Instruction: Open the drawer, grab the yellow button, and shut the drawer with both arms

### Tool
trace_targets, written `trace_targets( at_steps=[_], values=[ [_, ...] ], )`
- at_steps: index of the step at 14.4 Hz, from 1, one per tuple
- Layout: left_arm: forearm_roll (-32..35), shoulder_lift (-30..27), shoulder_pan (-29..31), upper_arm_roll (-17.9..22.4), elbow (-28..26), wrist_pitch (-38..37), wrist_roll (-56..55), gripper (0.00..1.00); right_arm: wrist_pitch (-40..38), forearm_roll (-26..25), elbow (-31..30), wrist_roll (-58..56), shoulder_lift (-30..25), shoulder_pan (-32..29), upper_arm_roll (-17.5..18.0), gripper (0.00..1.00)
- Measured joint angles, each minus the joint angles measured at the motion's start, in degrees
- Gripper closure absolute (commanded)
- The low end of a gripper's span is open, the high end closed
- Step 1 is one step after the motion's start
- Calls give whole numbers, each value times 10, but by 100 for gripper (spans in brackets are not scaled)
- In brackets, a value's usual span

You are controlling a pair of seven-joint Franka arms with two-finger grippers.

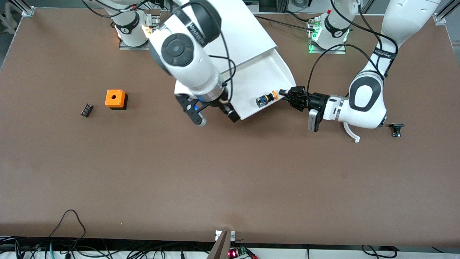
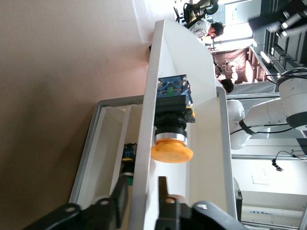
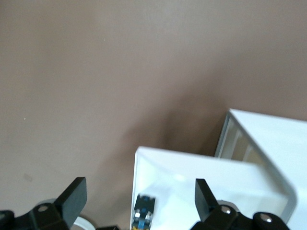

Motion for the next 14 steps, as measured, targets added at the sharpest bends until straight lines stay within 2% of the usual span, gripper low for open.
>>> trace_targets(
  at_steps=[5, 10, 14],
  values=[
    [5, 7, 15, 1, 21, -38, -30, 0, 39, -16, 1, 88, 15, 45, -1, 0],
    [135, 3, 45, 4, 136, -115, -181, 0, 62, -43, 1, 143, 44, 87, -1, 0],
    [241, 2, 56, 5, 229, -165, -282, 0, 95, -46, 2, 166, 64, 99, -2, 0]
  ],
)
